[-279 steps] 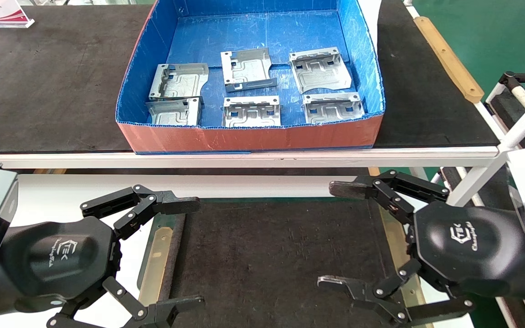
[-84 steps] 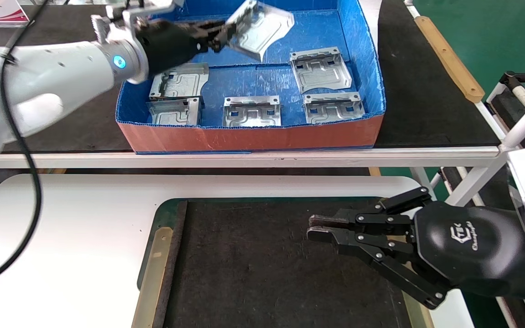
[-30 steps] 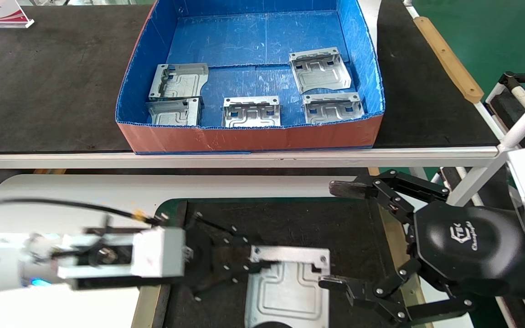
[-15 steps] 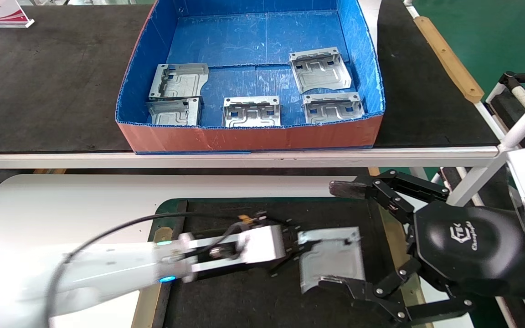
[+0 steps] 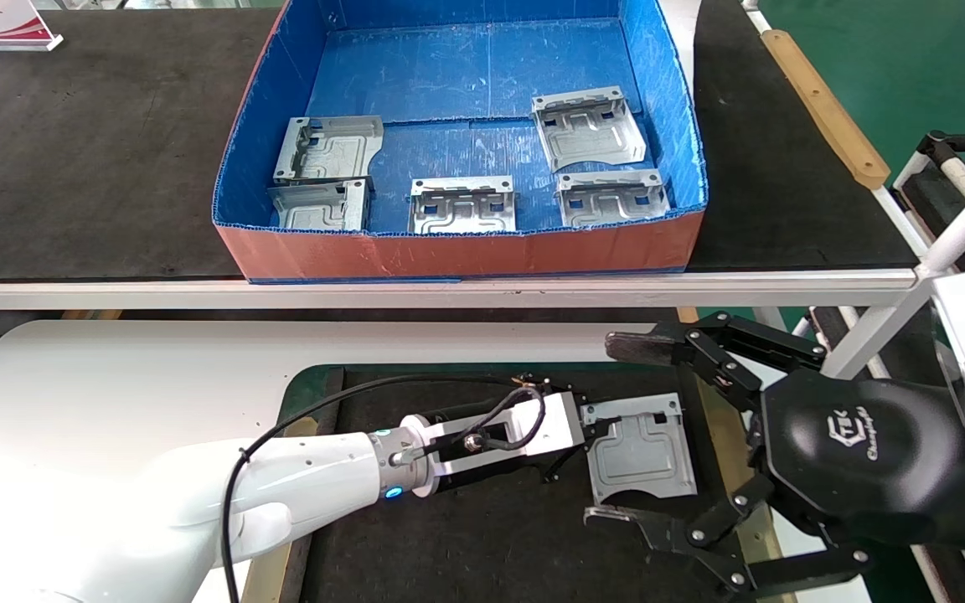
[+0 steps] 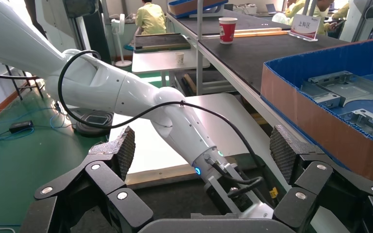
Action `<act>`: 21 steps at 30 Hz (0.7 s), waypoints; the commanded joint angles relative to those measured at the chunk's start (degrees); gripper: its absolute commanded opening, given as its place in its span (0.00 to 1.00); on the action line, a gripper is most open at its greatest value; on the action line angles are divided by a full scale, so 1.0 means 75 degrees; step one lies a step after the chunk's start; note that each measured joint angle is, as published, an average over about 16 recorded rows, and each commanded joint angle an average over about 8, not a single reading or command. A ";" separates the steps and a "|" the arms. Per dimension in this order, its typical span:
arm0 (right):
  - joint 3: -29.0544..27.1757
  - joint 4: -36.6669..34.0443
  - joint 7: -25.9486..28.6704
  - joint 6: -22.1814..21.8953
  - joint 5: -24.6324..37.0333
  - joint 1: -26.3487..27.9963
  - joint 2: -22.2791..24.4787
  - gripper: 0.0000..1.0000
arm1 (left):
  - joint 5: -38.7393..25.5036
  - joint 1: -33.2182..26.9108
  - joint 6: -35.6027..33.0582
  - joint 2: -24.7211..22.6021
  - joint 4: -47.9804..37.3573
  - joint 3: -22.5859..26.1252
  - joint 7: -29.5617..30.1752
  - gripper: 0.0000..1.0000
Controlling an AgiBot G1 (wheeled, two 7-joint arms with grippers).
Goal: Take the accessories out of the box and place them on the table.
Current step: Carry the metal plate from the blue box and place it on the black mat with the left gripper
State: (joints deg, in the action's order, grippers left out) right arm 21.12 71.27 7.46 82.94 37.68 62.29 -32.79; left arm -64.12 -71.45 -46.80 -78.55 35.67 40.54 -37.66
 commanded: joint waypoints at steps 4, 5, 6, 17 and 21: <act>0.0000 0.0000 0.0000 0.0000 0.0000 0.0000 0.0000 1.00 | 0.0679 -0.0086 0.0499 -0.0028 0.0043 0.0738 0.0027 0.00; 0.0000 0.0000 0.0000 0.0000 0.0000 0.0000 0.0000 1.00 | 0.0811 -0.0099 0.0603 -0.0029 0.0067 0.0886 0.0038 0.00; 0.0000 0.0000 0.0000 0.0000 0.0000 0.0000 0.0000 1.00 | 0.0939 -0.0114 0.0710 -0.0029 0.0088 0.1032 0.0047 0.00; 0.0000 0.0000 0.0000 0.0000 0.0000 0.0000 0.0000 1.00 | 0.2183 -0.0356 0.1840 -0.0031 0.0266 0.2443 -0.0018 0.00; 0.0000 0.0000 0.0000 0.0000 0.0000 0.0000 0.0000 1.00 | 0.2542 -0.0438 0.2064 -0.0031 0.0316 0.2801 -0.0069 0.28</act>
State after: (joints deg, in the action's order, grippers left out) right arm 21.12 71.26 7.46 82.93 37.67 62.29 -32.78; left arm -45.44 -74.67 -31.65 -78.79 37.89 61.20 -38.02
